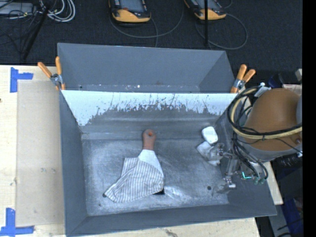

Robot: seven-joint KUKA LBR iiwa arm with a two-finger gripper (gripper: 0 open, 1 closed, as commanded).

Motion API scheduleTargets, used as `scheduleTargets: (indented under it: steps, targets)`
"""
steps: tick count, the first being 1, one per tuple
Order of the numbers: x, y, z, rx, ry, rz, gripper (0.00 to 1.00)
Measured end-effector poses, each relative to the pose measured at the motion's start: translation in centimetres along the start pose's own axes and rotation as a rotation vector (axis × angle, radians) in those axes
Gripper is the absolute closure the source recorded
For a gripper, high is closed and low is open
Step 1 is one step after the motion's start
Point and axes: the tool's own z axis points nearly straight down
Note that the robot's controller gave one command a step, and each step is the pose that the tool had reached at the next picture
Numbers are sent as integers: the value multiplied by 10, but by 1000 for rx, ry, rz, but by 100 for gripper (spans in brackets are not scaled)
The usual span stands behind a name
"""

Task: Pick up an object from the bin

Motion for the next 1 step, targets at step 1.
scheduleTargets:
  steps: [1]
  targets:
    - [-2,0,-4,1,-8,-3,0]
